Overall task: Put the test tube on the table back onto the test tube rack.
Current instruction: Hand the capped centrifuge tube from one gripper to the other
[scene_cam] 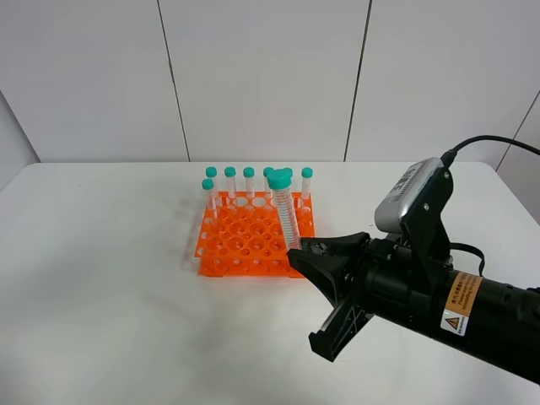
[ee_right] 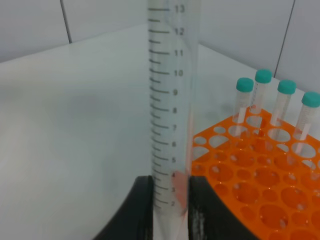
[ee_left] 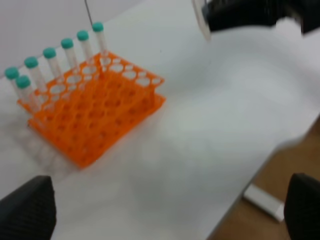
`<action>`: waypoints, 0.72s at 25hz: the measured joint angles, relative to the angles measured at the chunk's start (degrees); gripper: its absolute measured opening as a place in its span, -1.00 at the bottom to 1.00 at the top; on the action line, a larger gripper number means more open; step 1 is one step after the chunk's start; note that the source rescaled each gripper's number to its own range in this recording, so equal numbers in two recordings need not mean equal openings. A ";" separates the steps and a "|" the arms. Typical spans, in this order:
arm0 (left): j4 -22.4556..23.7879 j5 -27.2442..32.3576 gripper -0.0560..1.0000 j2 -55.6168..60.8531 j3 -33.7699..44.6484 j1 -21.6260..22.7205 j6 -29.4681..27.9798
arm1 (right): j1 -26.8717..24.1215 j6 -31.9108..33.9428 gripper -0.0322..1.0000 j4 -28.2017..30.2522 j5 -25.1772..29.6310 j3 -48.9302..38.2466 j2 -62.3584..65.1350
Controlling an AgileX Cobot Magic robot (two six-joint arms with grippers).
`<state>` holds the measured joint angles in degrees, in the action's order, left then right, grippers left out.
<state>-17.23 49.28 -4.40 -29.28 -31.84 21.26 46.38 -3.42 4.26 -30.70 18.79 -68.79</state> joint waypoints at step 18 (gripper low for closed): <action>-29.37 -32.15 1.00 -27.84 -2.26 0.00 24.06 | 0.00 0.45 -0.93 0.11 -7.23 0.00 0.00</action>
<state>-46.60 17.13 -32.24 -31.54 -31.84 45.31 46.38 -2.97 4.37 -37.92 18.79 -68.79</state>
